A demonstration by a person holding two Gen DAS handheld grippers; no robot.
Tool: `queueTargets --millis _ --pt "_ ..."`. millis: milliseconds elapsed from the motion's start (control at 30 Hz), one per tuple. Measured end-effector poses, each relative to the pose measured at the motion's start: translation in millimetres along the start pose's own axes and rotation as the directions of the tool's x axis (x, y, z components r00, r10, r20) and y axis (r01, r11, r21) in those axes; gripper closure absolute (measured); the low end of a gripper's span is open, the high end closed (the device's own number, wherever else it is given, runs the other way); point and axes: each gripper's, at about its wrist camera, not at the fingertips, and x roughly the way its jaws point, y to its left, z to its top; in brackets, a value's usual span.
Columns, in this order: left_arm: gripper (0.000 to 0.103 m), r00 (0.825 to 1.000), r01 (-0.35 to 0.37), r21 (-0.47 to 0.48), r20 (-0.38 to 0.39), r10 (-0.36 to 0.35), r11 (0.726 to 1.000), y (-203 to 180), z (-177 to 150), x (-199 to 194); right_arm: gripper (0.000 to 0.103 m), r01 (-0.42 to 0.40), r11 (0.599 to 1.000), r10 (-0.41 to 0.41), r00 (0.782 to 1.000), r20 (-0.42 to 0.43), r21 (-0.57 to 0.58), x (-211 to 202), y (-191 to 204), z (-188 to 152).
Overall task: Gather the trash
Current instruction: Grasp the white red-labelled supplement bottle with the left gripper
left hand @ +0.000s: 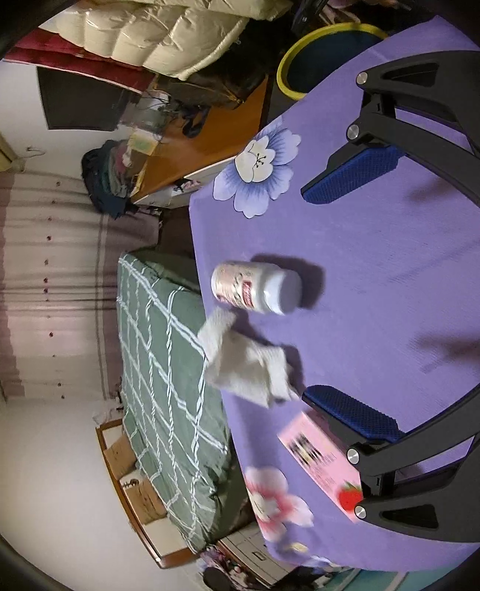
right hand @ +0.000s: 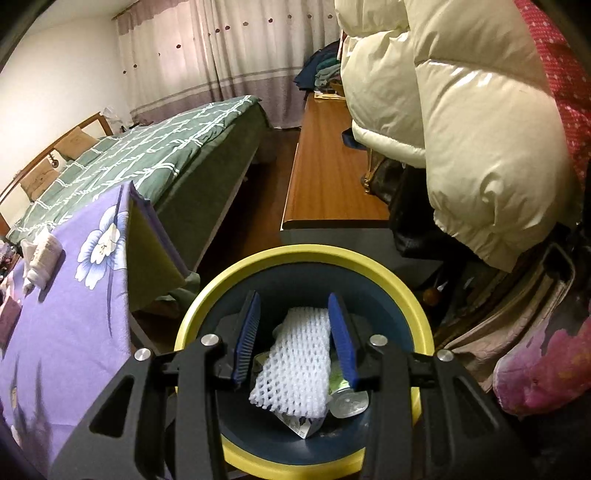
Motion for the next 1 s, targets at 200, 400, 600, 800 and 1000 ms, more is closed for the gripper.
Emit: queueTargets --millis 200,400,600,800,1000 --pt "0.006 0.998 0.026 -0.014 -0.063 -0.027 1.000 -3 29 53 0.064 -0.011 1.000 0.011 1.000 0.001 -0.001 -2 -2 0" --pt "0.012 0.992 0.031 -0.001 -0.124 -0.030 1.000 -2 50 99 0.064 -0.017 1.000 0.017 1.000 -0.016 -0.004 5 0 -1" --pt "0.024 0.982 0.037 0.023 -0.187 -0.032 0.999 -7 58 134 0.063 -0.024 1.000 0.024 0.999 -0.031 -0.011 12 4 -2" --pt "0.038 0.975 0.019 0.038 -0.224 -0.011 0.999 -11 55 155 0.063 -0.033 0.999 0.033 0.999 -0.034 -0.013 11 5 -4" --pt "0.056 0.976 0.044 0.028 -0.215 -0.037 0.999 -15 51 143 0.063 -0.046 0.999 0.046 0.999 -0.020 0.000 -1 -2 -7"
